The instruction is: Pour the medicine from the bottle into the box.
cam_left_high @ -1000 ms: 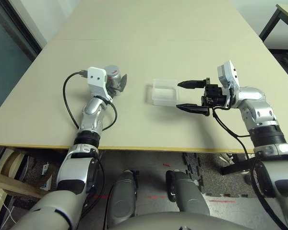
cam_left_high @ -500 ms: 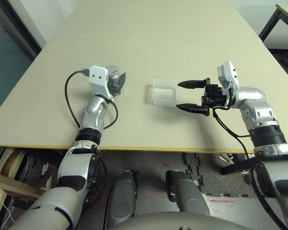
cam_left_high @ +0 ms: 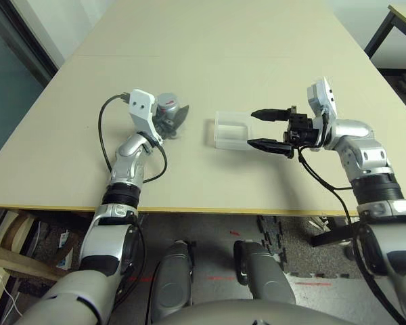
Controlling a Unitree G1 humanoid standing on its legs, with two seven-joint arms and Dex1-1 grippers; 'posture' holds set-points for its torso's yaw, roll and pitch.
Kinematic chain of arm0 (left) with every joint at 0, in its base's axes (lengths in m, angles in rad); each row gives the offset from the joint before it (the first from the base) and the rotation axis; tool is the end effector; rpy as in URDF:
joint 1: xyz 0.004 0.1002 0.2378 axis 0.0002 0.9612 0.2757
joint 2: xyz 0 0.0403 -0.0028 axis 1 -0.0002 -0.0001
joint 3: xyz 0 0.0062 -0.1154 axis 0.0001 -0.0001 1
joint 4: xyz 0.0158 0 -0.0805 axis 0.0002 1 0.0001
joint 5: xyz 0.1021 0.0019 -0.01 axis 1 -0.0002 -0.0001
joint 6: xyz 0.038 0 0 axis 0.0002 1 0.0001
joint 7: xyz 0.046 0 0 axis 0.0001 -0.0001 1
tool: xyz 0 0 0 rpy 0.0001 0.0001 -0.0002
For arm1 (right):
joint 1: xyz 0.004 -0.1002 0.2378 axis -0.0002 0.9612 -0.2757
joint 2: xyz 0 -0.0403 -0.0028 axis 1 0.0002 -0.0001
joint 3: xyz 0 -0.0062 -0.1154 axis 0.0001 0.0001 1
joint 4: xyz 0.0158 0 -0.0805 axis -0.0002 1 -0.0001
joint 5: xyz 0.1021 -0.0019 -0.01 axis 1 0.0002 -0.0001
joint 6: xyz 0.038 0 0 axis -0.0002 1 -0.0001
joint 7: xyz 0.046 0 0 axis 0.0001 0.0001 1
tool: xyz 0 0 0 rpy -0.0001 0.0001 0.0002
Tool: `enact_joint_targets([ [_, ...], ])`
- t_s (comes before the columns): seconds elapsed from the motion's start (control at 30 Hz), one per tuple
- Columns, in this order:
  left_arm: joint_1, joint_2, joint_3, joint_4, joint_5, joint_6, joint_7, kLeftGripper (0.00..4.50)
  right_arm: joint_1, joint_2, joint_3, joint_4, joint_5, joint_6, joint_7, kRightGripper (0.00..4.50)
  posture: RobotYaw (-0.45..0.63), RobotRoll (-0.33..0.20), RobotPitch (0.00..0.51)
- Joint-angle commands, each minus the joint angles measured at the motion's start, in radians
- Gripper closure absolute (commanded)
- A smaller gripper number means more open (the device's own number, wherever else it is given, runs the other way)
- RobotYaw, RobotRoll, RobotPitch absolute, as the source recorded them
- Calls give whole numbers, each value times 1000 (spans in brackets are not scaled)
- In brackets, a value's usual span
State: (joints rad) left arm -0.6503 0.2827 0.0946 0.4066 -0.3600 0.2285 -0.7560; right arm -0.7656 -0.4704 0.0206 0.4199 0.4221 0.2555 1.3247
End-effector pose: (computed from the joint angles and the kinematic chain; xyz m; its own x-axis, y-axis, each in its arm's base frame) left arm 0.3272 0.1945 0.1273 0.7180 -0.6878 0.1067 0.6954 0.7153 -0.0693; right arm 0.3377 -0.2151 0.1736 0.2159 0.9764 -0.0103 -0.9716 0.2137 -0.1017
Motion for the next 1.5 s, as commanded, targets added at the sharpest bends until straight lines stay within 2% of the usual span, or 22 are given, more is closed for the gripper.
enact_joint_targets([
  [0.03, 13, 36, -44, -107, -49, 145, -79, 1854, -44, 17, 5, 12, 4, 39, -9, 0, -90, 0, 118],
  [0.23, -8, 74, -94, -195, -93, 289, -172, 1854, -152, 75, 16, 96, -15, 57, -25, 0, -94, 0, 105],
  [0.53, -36, 83, -122, -159, -63, 256, -210, 1854, -273, 148, 39, 234, -69, 51, -27, 0, -94, 0, 91],
  [0.9, -55, 76, -146, -116, -21, 167, -228, 1854, -309, 203, 72, 281, -107, 43, 3, 0, -93, 0, 86],
  [1.5, -54, 59, -151, -102, -8, 135, -220, 1854, -353, 265, 62, 372, -150, -17, -1, 0, -82, 0, 90],
])
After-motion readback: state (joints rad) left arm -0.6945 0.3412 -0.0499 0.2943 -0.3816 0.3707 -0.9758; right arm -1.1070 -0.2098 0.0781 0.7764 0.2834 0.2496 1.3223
